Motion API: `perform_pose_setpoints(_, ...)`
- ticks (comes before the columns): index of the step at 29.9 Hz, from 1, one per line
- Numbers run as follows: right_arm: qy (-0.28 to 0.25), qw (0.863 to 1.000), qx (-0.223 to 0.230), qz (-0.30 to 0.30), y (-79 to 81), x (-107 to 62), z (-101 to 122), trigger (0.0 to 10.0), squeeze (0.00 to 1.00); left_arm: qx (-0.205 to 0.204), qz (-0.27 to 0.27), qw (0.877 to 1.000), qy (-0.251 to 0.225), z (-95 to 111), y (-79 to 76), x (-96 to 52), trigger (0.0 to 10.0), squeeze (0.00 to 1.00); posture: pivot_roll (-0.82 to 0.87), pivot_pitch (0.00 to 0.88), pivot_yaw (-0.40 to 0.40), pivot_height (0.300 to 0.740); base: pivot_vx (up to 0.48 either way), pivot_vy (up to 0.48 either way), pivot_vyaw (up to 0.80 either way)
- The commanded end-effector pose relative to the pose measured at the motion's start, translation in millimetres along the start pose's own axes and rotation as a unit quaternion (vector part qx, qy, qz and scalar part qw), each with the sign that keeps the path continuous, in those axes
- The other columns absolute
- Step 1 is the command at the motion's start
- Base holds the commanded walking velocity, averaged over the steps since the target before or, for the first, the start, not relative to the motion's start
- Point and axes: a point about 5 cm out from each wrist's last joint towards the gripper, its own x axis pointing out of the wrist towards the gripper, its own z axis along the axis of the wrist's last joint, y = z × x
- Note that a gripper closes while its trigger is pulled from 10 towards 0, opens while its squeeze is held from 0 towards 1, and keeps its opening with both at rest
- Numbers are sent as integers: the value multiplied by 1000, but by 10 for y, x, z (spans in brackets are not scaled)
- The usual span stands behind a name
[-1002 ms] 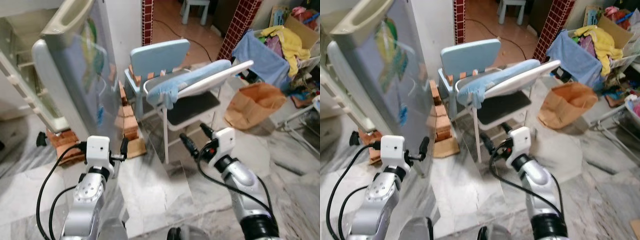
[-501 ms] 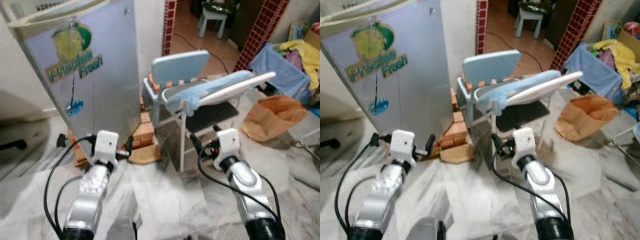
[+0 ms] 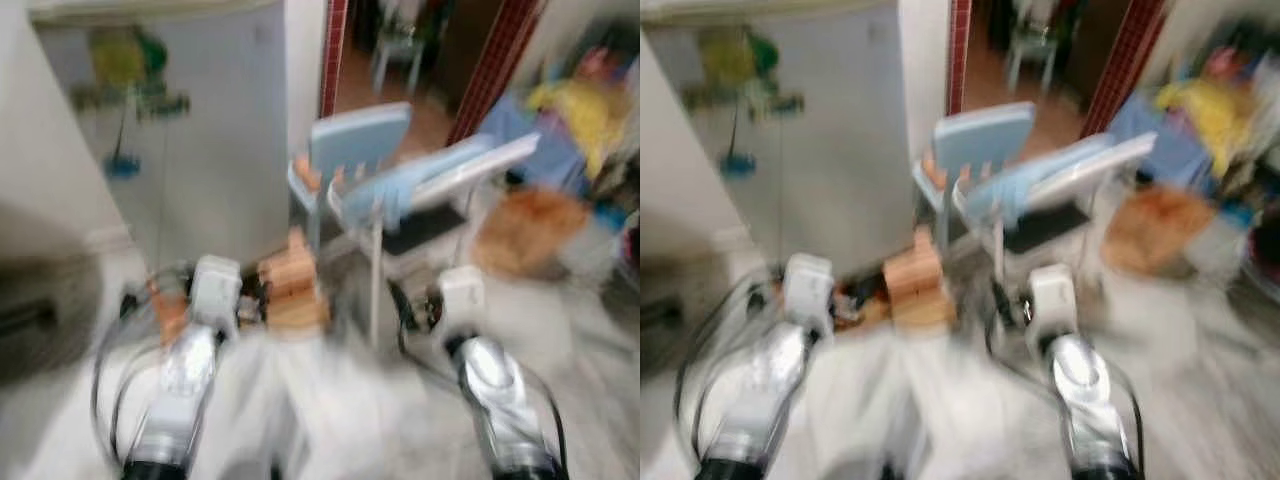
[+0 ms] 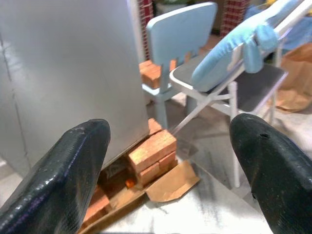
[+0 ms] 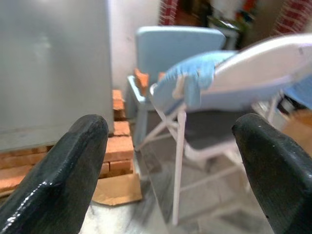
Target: Restocking fridge
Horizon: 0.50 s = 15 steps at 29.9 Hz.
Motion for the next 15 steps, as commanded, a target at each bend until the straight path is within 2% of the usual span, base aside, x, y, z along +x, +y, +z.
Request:
perform_pose_setpoints(1,2,1000,12,-22,53,30,9,10000,0,16,0,1000,-8,27,65,26,10000,0,19,0,-15,740,0,480,0)
perform_pose_setpoints(3,-7,999,26,-33,54,47,60,10000,0,14,0,1000,-8,28,61,41,10000,0,4,0,-13,740,0,480,0)
perform_pose_setpoints(6,-22,999,11,-34,45,63,123,10000,0,11,-3,1000,-9,29,67,50,10000,0,0,0,-12,740,0,480,0)
perform_pose_setpoints(9,-25,998,38,-45,14,73,163,10000,0,12,-5,1000,-23,52,97,48,10000,0,0,0,-11,740,0,480,0)
perform_pose_setpoints(10,-30,996,37,-73,-48,80,182,10000,0,5,-2,1000,-30,69,132,46,10000,0,2,0,-12,740,0,480,0)
perform_pose_setpoints(11,-30,996,37,-73,-48,80,182,10000,0,5,-2,1000,-30,69,132,46,10000,0,2,0,-12,740,0,480,0)
perform_pose_setpoints(12,-37,995,5,-93,-92,83,202,10000,0,-2,1,1000,-30,78,166,52,10000,0,2,0,-12,740,0,480,0)
perform_pose_setpoints(14,-37,996,5,-85,-87,84,205,10000,0,-5,-4,999,-33,85,171,56,10000,0,6,0,-6,740,0,480,0)
perform_pose_setpoints(15,-42,996,27,-72,-66,78,216,10000,0,-5,-11,999,-31,80,166,65,10000,0,8,0,-3,740,0,480,0)
